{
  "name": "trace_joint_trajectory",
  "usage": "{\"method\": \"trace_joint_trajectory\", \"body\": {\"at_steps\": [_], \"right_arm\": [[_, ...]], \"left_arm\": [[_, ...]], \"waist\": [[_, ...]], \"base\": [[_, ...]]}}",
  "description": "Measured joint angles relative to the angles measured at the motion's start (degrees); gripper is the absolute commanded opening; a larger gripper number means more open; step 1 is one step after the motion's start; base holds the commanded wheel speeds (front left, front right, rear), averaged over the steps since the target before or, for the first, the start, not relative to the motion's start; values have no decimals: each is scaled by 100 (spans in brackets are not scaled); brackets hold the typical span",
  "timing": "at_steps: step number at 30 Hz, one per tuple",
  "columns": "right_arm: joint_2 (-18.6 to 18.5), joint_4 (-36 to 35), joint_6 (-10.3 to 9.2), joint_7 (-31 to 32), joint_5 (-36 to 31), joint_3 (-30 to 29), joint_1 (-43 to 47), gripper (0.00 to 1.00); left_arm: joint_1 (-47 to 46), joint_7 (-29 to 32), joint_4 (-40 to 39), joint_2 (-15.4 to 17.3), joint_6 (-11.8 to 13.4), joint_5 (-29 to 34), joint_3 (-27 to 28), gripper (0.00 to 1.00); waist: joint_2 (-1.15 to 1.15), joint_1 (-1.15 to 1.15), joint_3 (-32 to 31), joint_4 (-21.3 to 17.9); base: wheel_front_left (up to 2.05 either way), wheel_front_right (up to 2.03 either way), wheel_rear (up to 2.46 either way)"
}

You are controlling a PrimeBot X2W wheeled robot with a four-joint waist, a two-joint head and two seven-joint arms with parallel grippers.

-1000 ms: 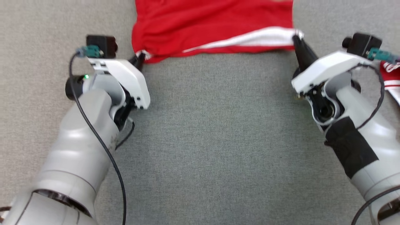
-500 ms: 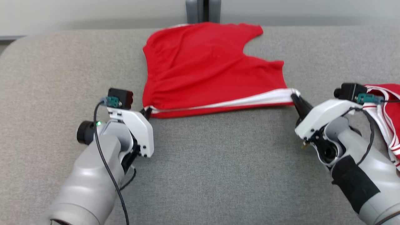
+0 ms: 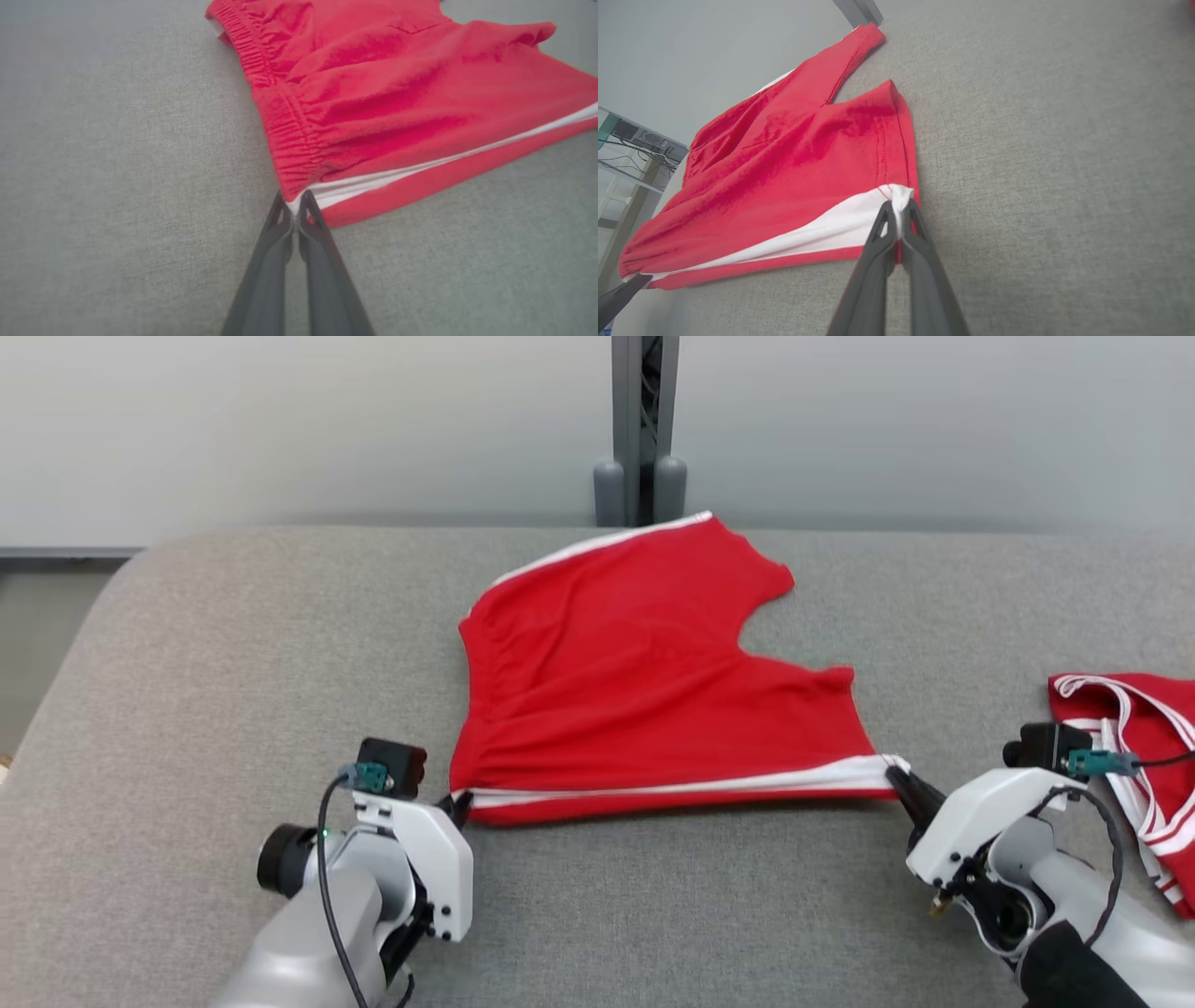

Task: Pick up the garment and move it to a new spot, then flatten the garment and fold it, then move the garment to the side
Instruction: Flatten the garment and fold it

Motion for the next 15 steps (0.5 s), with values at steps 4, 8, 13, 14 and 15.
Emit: {"method": "trace_joint_trajectory", "body": {"at_steps": [4,8,13,14,15], "right_arm": [[-105,-181,0,31,89,175,303,0],[-199,-318,-1,24,133,250,422,0],[-369,-572,-1,-136,190,396,664,0],[-399,-626,-1,-159,210,431,716,0],[-424,-673,-1,-172,218,466,768,0]], "left_arm": [[336,-107,-102,9,1,-47,-175,0],[505,-207,-187,7,1,-70,-278,0],[747,-401,-215,9,1,-49,-493,0],[797,-432,-211,8,1,-48,-522,0],[844,-469,-205,9,1,-48,-547,0]], "waist": [[0,0,-295,84],[0,0,-401,118],[0,0,-548,147],[0,0,-578,147],[0,0,-607,146]], "base": [[0,0,0],[0,0,0],[0,0,0],[0,0,0],[0,0,0]]}}
